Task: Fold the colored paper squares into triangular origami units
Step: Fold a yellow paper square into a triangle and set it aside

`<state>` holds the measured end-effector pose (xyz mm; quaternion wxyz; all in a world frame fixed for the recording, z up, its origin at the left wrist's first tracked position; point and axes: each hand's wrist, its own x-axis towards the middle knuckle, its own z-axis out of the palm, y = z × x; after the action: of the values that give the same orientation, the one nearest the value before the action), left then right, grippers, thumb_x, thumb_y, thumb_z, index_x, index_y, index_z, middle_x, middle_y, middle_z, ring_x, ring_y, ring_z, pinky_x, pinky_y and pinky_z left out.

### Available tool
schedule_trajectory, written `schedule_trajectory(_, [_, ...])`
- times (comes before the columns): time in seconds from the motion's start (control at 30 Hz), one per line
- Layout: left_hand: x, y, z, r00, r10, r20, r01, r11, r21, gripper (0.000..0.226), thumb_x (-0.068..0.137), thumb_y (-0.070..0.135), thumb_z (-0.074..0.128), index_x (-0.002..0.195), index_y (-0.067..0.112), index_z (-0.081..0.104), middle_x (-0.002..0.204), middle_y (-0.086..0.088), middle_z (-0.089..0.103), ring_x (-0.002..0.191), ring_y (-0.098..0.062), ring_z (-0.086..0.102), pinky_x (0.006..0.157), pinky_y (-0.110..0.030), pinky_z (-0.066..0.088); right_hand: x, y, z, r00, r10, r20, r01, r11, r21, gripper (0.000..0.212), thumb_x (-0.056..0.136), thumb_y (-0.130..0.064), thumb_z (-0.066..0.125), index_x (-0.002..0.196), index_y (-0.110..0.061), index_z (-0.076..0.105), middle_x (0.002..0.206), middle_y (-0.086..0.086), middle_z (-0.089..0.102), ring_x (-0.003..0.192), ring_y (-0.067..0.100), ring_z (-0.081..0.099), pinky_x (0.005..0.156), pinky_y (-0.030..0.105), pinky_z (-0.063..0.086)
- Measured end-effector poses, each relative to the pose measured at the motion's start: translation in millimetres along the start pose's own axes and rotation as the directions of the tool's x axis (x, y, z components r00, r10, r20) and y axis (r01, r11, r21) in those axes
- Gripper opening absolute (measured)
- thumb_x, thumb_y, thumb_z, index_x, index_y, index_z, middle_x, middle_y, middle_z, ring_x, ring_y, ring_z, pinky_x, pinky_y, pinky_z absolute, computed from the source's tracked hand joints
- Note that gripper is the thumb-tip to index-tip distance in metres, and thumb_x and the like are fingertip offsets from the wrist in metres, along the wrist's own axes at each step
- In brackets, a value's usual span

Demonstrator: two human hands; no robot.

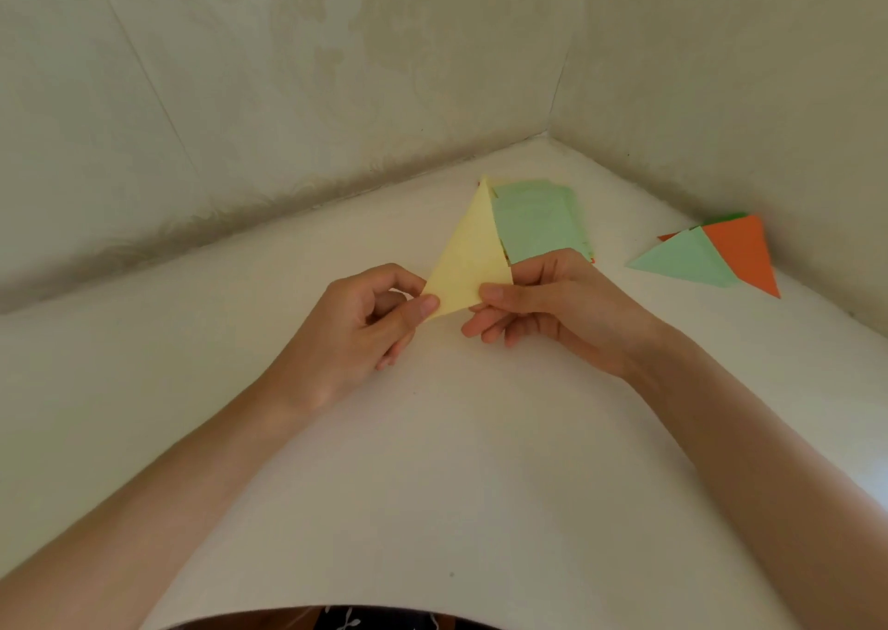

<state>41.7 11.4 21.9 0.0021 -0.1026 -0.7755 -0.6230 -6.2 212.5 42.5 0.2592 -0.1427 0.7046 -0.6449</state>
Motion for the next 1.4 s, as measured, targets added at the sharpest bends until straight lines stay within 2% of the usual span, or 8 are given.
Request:
schedule_trajectory(0.17, [1.7, 2.5, -3.7, 0.997, -0.028, -0.071, 0.021, 0.995, -0.099, 0.020, 0.081, 0.028, 0.056, 0.086, 0.010, 0.063, 0.045, 0.003, 0.046, 0.041, -0.010, 0.036, 0.047, -0.020, 0.036, -1.0, 1.6, -1.8, 0.993, -0.001, 0.118, -0.010, 0.995, 0.098, 0.026, 0.088, -0.015, 0.051, 0.095, 0.006, 0.064, 0.092, 0.015, 0.072, 0.074, 0.016, 0.068, 0.066, 0.021, 0.053])
schedule_trajectory(0.33, [2.5, 3.9, -6.4, 0.996, -0.058, -0.061, 0.042, 0.972, -0.230, 0.025, 0.084, 0.026, 0.051, 0.090, 0.005, 0.064, 0.061, -0.005, 0.065, 0.053, -0.015, 0.059, 0.058, -0.020, 0.050, 5.2, 10.1, 11.7, 0.978, -0.184, -0.094, 0.191, 0.979, 0.071, 0.014, 0.086, -0.012, 0.057, 0.096, -0.005, 0.064, 0.083, 0.005, 0.073, 0.073, 0.011, 0.064, 0.066, 0.021, 0.050])
schedule_trajectory(0.5, [3.1, 1.9, -9.8, 0.996, -0.065, -0.056, 0.051, 0.974, -0.219, 0.015, 0.088, 0.013, 0.053, 0.087, 0.004, 0.065, 0.064, -0.006, 0.068, 0.055, -0.015, 0.063, 0.059, -0.020, 0.052, 5.6, 5.3, 16.7, 0.974, -0.139, -0.181, 0.176, 0.963, 0.203, 0.040, 0.090, -0.042, 0.051, 0.102, -0.004, 0.056, 0.084, 0.010, 0.065, 0.070, 0.019, 0.063, 0.057, 0.027, 0.050])
schedule_trajectory(0.67, [2.8, 3.3, -10.1, 0.997, -0.073, 0.010, 0.073, 0.979, -0.191, 0.020, 0.084, 0.020, 0.054, 0.087, 0.004, 0.065, 0.066, -0.007, 0.068, 0.057, -0.017, 0.064, 0.060, -0.022, 0.053, 2.3, 4.8, 15.2, 0.974, -0.123, -0.190, 0.154, 0.975, 0.159, 0.027, 0.081, -0.028, 0.057, 0.086, -0.002, 0.066, 0.074, 0.012, 0.067, 0.062, 0.023, 0.065, 0.048, 0.026, 0.048])
schedule_trajectory(0.9, [2.8, 2.2, -10.7, 0.992, -0.089, 0.087, 0.107, 0.968, -0.228, 0.018, 0.076, 0.010, 0.064, 0.094, 0.006, 0.065, 0.081, -0.004, 0.072, 0.071, -0.014, 0.068, 0.070, -0.021, 0.054, 2.5, 4.5, 14.2, 0.965, -0.104, -0.239, 0.154, 0.967, 0.201, 0.021, 0.084, -0.026, 0.057, 0.080, -0.007, 0.066, 0.073, 0.003, 0.067, 0.065, 0.018, 0.065, 0.054, 0.029, 0.054])
schedule_trajectory(1.03, [1.7, 4.2, -11.0, 0.998, -0.027, 0.065, 0.042, 0.972, -0.233, 0.031, 0.082, -0.005, 0.060, 0.109, 0.011, 0.058, 0.076, -0.002, 0.069, 0.072, -0.013, 0.065, 0.071, -0.016, 0.050, 5.6, 9.4, 16.1, 0.954, -0.070, -0.292, 0.131, 0.972, 0.195, 0.012, 0.093, -0.015, 0.055, 0.099, -0.012, 0.065, 0.078, 0.003, 0.067, 0.071, 0.017, 0.065, 0.061, 0.030, 0.055])
schedule_trajectory(1.13, [0.7, 5.5, -11.3, 0.997, 0.025, 0.075, -0.011, 0.982, -0.188, 0.030, 0.083, -0.008, 0.059, 0.106, 0.011, 0.059, 0.080, 0.002, 0.068, 0.075, -0.010, 0.063, 0.074, -0.015, 0.049, 8.1, 13.0, 16.2, 0.913, -0.081, -0.400, 0.144, 0.981, 0.131, 0.033, 0.090, -0.010, 0.059, 0.118, -0.024, 0.048, 0.078, 0.009, 0.064, 0.068, 0.019, 0.063, 0.062, 0.034, 0.054])
schedule_trajectory(1.4, [0.3, 3.7, -10.6, 0.999, 0.031, 0.043, -0.025, 0.989, -0.144, 0.031, 0.083, -0.011, 0.059, 0.104, 0.011, 0.062, 0.079, 0.009, 0.066, 0.071, -0.006, 0.060, 0.072, -0.014, 0.048, 5.2, 11.0, 17.2, 0.903, -0.236, -0.358, 0.265, 0.964, 0.033, 0.026, 0.094, -0.007, 0.053, 0.106, -0.030, 0.047, 0.070, 0.017, 0.056, 0.062, 0.023, 0.056, 0.056, 0.034, 0.049])
